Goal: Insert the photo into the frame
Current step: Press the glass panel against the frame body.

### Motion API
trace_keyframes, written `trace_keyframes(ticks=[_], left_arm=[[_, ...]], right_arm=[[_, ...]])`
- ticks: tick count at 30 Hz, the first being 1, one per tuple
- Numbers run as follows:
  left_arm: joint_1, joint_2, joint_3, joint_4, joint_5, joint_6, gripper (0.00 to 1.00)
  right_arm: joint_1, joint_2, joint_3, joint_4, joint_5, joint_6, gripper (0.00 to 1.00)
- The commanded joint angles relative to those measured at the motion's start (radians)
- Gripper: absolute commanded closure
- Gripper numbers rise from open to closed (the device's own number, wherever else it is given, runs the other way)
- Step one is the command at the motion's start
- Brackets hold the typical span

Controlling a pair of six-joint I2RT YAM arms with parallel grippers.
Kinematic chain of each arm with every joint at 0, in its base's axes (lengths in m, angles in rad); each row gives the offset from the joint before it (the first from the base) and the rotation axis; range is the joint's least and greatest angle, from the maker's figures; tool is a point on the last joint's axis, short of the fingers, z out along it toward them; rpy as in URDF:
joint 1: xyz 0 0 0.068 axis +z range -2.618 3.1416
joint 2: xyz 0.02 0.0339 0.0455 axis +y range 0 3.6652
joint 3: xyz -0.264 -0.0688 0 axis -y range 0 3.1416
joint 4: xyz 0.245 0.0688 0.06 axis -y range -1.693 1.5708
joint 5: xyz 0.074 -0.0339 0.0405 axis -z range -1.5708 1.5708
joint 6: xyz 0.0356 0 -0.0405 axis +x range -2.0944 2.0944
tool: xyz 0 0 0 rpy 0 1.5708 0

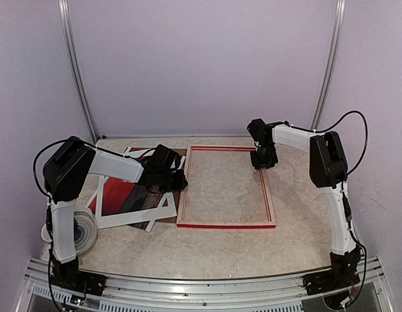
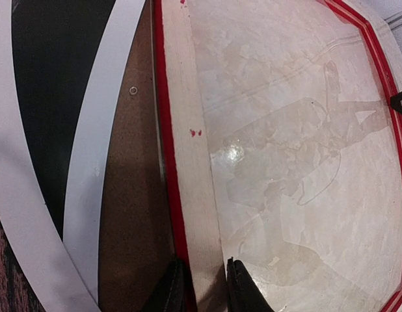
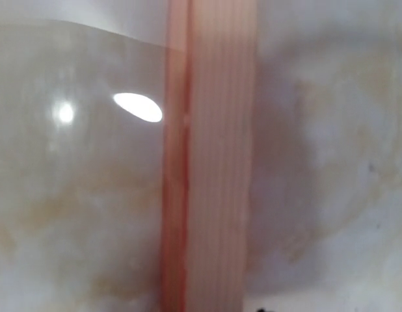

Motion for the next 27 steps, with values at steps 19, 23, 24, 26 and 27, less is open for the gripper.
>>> trace_keyframes(ticks=[19, 23, 24, 26, 27], left_arm=[[-0.005, -0.028, -0.022, -0.009, -0.007, -0.001, 0.86], [-0.007, -0.025, -0.023, -0.009, -0.006, -0.002, 0.90], [-0.008, -0.025, -0.023, -0.009, -0.005, -0.002, 0.90], [-0.008, -0.024, -0.024, -0.009, -0.004, -0.002, 0.91], [-0.010, -0.026, -0.025, -0.009, -0.005, -0.002, 0.91]], right_arm=[[-0.085, 0.250, 0.311, -0.027, 0.090, -0.016, 0.64], [-0.087, 0.251, 0.313, 0.024, 0.110, -0.024, 0.64], [-0.088, 0.252, 0.315, 0.038, 0.118, -0.028, 0.64], [-0.088, 0.257, 0.316, 0.076, 0.139, -0.039, 0.64], [-0.088, 0.260, 0.317, 0.095, 0.149, -0.045, 0.64]])
